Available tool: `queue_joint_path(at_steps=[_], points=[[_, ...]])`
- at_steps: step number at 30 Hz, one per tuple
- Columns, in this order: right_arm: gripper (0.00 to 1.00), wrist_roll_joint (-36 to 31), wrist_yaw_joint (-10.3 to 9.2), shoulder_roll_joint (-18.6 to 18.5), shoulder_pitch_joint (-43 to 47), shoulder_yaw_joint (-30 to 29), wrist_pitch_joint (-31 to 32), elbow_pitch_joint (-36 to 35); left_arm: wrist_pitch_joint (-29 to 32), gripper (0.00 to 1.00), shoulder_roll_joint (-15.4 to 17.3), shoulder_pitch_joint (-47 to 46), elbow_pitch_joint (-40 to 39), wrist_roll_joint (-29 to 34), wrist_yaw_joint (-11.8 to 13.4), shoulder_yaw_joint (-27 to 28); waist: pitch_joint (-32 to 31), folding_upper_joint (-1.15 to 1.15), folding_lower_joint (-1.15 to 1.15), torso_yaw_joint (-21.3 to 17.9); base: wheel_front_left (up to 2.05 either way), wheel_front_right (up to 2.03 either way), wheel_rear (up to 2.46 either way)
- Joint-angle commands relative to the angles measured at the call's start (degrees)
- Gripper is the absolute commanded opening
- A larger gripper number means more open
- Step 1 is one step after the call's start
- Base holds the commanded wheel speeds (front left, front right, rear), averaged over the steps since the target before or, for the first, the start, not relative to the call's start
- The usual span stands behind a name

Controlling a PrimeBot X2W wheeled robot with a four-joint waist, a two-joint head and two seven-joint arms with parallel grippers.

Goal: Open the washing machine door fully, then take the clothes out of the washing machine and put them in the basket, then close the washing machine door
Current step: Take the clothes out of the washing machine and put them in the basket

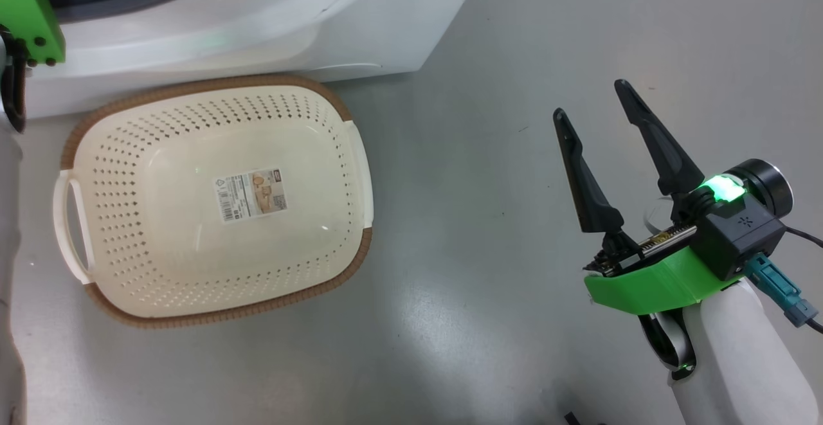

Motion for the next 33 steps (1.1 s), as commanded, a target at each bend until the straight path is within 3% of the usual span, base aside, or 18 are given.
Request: queue_joint_path(at_steps=[1, 2, 4, 10, 23, 33], points=[[1.00, 0.4, 0.20, 0.2, 0.3, 1.5, -0.3, -1.2, 0.4, 1.00, 3.6, -0.1, -0.3, 0.5, 0.8, 0.3, 0.1, 0.00, 0.00, -0.1, 0.00, 0.00, 0.00], [1.00, 0.4, 0.20, 0.2, 0.3, 1.6, -0.3, -1.2, 0.4, 1.00, 3.6, -0.2, -0.1, 0.6, 0.9, 0.1, 0.1, 0.00, 0.00, -0.2, 0.00, 0.00, 0.00], [1.00, 0.5, 0.20, 0.3, 0.3, 1.5, -0.3, -1.1, 0.5, 0.00, 3.5, -0.4, 0.2, 0.7, 0.8, -0.3, 0.1, 0.00, 0.00, -0.1, 0.00, 0.00, 0.00], [1.00, 0.7, 0.20, 0.4, 0.2, 1.3, -0.3, -0.9, -0.7, 0.00, 3.0, -0.6, 0.5, 0.5, 0.2, -1.1, 0.0, 0.00, 0.00, 0.4, 0.00, 0.00, 0.00], [1.00, 0.6, 0.20, -0.4, 0.6, 0.7, -0.3, -0.8, -11.3, 0.00, 0.5, 1.1, -2.1, -2.5, -1.4, -0.4, -2.3, 0.00, 0.00, 3.6, 0.00, 0.00, 0.00], [1.00, 0.3, 0.20, -1.1, 2.3, 0.1, -0.3, -0.8, -13.9, 0.00, -1.0, 9.1, -10.6, -5.3, -2.9, 1.4, -6.3, 0.00, 0.00, 6.2, 0.00, 0.00, 0.00]])
